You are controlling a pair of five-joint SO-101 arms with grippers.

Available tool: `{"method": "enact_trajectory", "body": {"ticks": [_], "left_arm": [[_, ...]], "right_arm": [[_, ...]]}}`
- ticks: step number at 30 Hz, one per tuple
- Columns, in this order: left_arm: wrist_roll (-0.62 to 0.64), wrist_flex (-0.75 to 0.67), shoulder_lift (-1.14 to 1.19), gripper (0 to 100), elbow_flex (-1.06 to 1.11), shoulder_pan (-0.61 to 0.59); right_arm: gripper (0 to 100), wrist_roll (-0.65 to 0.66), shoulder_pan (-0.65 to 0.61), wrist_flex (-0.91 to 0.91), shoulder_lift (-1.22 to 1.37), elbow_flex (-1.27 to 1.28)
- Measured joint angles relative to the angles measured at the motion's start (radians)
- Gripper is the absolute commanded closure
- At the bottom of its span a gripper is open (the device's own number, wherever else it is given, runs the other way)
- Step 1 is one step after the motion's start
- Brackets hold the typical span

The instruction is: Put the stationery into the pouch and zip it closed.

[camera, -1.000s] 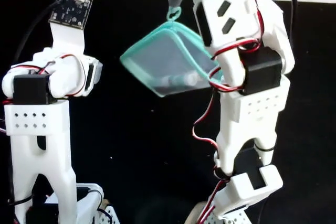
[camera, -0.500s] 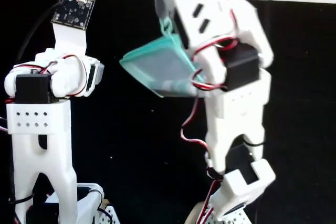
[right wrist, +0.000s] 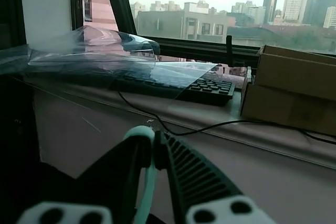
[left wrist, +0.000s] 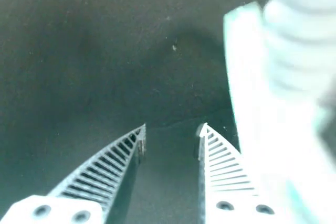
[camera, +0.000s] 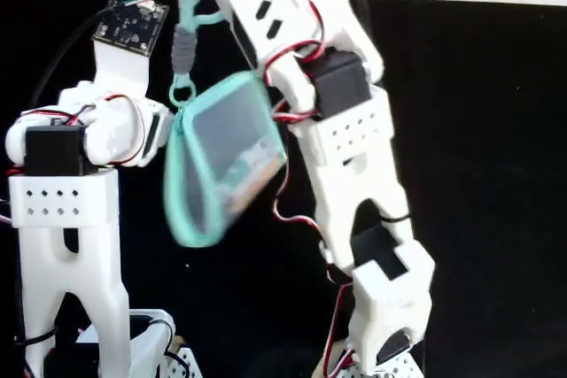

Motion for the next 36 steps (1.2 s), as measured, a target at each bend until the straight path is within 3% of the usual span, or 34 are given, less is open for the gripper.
{"method": "enact_trajectory", "body": {"ticks": [5,22,36], "left_arm": [[-0.002,0.0,0.0,82,0.0,-0.054],[-0.003,0.012,0.002,82,-0.123,-0.11],[0.14,0.057,0.002,83,-0.13,0.239]], "right_arm": [[99.3,0.0,0.011,-0.003,0.015,-0.066],[99.3,0.0,0.27,-0.003,0.015,-0.204],[99.3,0.0,0.368,0.009,0.015,-0.204]]}}
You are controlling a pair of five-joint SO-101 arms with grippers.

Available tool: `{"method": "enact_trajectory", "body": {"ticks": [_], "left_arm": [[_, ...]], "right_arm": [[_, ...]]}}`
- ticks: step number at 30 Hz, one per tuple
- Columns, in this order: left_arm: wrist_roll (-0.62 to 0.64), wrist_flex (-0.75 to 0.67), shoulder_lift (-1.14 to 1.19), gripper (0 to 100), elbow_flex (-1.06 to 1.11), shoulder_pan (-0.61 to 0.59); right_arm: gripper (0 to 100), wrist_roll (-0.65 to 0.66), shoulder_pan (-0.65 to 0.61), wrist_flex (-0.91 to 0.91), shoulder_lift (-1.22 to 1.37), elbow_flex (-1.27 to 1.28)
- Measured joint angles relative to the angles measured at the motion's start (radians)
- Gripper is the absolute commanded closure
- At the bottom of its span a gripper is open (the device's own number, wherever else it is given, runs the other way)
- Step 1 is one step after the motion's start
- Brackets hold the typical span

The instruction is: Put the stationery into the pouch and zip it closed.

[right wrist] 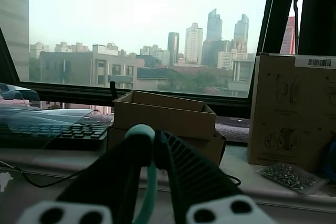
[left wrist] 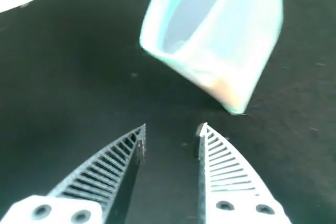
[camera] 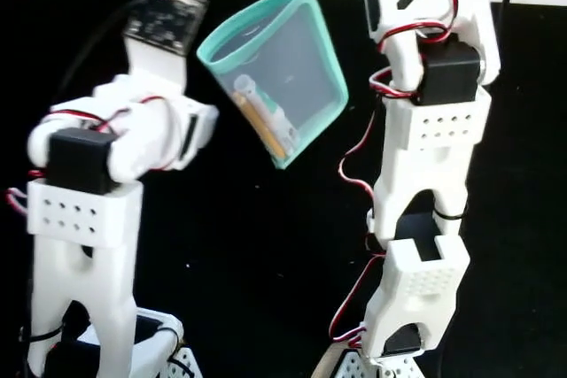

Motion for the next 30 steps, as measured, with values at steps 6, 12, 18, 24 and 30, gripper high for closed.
{"method": "enact_trajectory", "body": {"ticks": [6,12,18,24,30], "left_arm": [[0.063,-0.043,0.006,83,0.021,0.071],[0.114,-0.16,0.089,83,0.109,0.169],[0.117,-0.17,0.104,83,0.118,0.259],[0.117,-0.132,0.104,83,0.121,0.267],[0.117,-0.121,0.107,83,0.121,0.342]], "right_arm": [[99.3,0.0,0.006,0.025,0.0,0.0],[99.3,0.0,0.018,0.029,0.0,0.0],[99.3,0.0,0.057,0.029,0.0,0.0],[99.3,0.0,0.061,0.029,0.0,0.0],[99.3,0.0,0.061,0.029,0.0,0.0]]}}
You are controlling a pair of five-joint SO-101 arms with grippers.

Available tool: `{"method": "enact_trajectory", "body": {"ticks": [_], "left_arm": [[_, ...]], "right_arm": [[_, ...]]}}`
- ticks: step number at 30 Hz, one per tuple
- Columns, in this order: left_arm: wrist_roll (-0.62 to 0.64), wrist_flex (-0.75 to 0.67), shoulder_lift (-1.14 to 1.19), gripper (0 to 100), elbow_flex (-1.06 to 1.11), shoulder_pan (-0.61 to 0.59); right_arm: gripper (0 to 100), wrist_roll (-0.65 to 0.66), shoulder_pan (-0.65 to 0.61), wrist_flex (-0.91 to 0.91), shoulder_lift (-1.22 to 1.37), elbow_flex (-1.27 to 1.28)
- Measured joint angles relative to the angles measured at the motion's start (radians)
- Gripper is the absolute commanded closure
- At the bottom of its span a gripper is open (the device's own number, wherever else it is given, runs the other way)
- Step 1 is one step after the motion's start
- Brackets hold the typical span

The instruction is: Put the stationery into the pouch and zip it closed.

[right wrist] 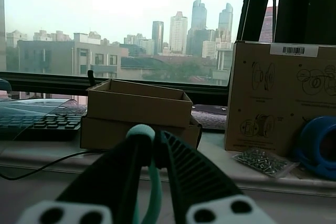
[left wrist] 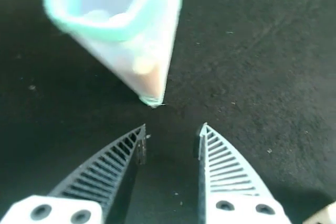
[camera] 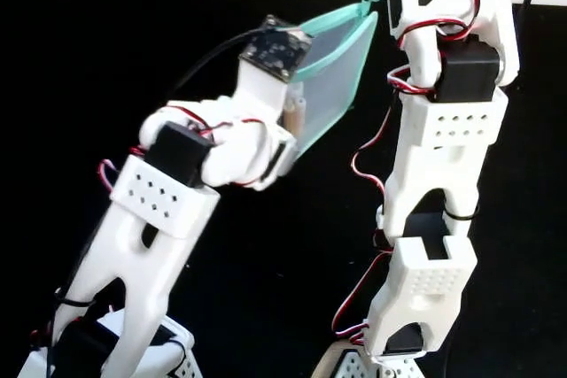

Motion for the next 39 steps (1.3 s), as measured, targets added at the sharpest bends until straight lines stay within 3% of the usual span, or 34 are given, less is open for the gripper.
{"method": "enact_trajectory", "body": {"ticks": [4,8,22,27,39], "left_arm": [[0.0,-0.018,0.0,85,0.0,0.063],[0.0,-0.032,0.0,99,0.0,0.095],[0.002,-0.278,0.152,98,0.021,0.06],[0.002,-0.359,0.206,98,0.021,-0.014],[0.002,-0.388,0.206,98,0.021,-0.184]], "right_arm": [[99.3,0.0,0.0,0.0,0.0,0.0],[99.3,0.0,0.0,0.0,0.0,0.0],[99.3,0.0,0.0,0.038,0.0,0.0],[99.3,0.0,0.002,0.114,0.0,-0.021],[99.3,0.114,0.002,0.374,-0.021,-0.04]]}}
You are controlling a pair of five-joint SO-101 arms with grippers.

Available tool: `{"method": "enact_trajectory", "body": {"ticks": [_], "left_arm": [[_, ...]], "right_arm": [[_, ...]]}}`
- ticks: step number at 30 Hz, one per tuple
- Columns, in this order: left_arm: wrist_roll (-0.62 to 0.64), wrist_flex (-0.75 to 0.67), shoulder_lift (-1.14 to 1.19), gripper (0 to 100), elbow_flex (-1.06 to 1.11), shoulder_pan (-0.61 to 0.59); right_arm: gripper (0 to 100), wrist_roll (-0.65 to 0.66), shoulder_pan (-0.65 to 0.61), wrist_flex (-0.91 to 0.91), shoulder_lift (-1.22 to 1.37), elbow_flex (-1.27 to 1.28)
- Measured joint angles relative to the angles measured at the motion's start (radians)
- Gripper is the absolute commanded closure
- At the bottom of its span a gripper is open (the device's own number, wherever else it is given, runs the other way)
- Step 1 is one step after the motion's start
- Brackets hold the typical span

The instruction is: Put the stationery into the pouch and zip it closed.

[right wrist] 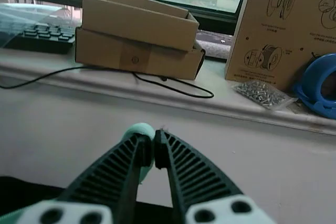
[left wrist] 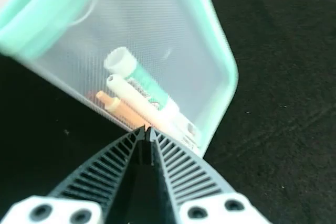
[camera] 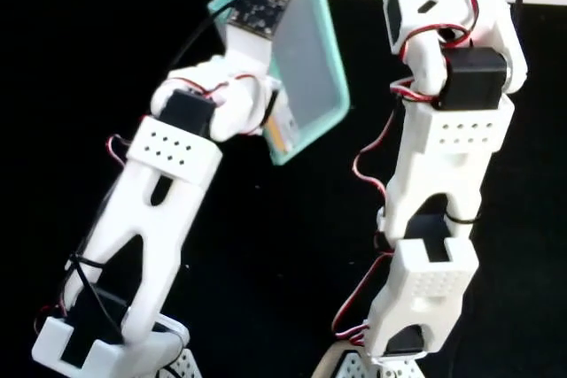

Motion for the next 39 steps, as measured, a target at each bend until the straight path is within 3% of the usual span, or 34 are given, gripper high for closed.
{"method": "enact_trajectory", "body": {"ticks": [9,15,32,39], "left_arm": [[0.0,0.0,0.0,98,0.0,-0.011],[0.0,-0.003,0.009,98,0.002,-0.014],[0.0,-0.074,0.009,98,0.002,-0.018],[0.0,-0.083,0.009,98,0.002,-0.009]], "right_arm": [[99.3,0.066,0.081,0.06,-0.114,0.0],[99.3,0.068,0.071,0.089,-0.183,0.0],[99.3,0.069,-0.253,0.094,-0.269,0.0],[99.3,0.069,-0.321,0.094,-0.273,-0.002]]}}
